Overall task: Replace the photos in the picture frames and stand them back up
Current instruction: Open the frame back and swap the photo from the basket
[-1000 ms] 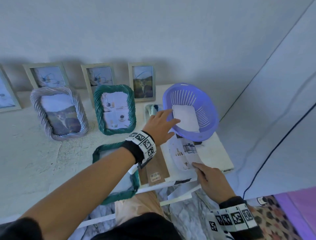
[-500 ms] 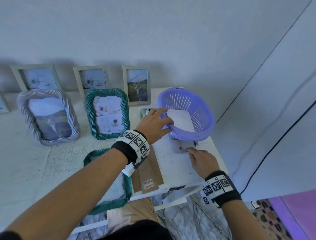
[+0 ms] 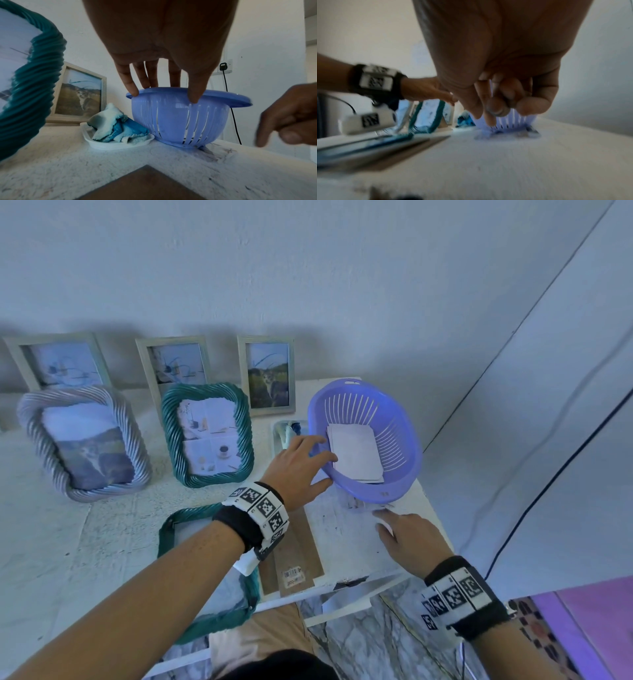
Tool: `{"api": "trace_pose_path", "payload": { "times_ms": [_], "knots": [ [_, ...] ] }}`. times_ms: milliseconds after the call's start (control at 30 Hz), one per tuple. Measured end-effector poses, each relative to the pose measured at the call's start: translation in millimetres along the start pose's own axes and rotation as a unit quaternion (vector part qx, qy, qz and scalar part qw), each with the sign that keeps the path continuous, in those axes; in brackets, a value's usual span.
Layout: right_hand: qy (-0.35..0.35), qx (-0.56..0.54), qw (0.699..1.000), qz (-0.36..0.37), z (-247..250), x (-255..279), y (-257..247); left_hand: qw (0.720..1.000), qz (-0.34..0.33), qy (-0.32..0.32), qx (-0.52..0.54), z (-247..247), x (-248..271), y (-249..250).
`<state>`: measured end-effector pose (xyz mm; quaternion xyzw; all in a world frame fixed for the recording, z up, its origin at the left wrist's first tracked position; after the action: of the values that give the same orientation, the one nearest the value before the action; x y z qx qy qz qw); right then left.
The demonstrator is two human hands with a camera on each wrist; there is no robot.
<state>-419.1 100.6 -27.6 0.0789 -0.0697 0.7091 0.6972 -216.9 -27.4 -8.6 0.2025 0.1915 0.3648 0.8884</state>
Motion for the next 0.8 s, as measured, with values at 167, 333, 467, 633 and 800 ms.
{"api": "trace_pose_path", "payload": {
  "times_ms": [167, 333, 467, 633, 800],
  "knots": [
    [0.062, -0.037, 0.997, 0.034, 60.1, 10.6, 0.4, 0.999, 0.019, -0.001, 0.044, -0.3, 3.6, -7.3],
    [0.097, -0.022, 0.995, 0.022, 121.0, -62.7, -2.9, 0.997, 0.034, -0.015, 0.063, -4.0, 4.5, -9.0],
    [0.022, 0.062, 0.998, 0.022, 131.8, -155.2, -3.7, 0.997, 0.036, -0.015, 0.061, -3.8, 5.1, -7.6],
    [-0.135, 0.192, 0.972, 0.007, 89.4, -233.9, -0.9, 0.997, 0.031, -0.002, 0.065, -4.3, 3.5, -8.9],
    [-0.215, 0.261, 0.941, 0.017, 64.1, -251.6, -5.3, 0.998, 0.029, 0.002, 0.056, -4.5, 2.0, -9.3]
  ]
}}
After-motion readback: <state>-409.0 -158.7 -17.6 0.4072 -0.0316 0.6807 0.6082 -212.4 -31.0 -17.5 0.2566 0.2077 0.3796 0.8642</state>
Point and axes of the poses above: each hand's wrist, its own x-axis away from the middle knuckle, its own z-axis out of the back of the hand, y = z × x, the point moved 3 cm from there along -x, towards the middle knuckle, and after that the axes turned 11 degrees about x, right-handed, at the moved point
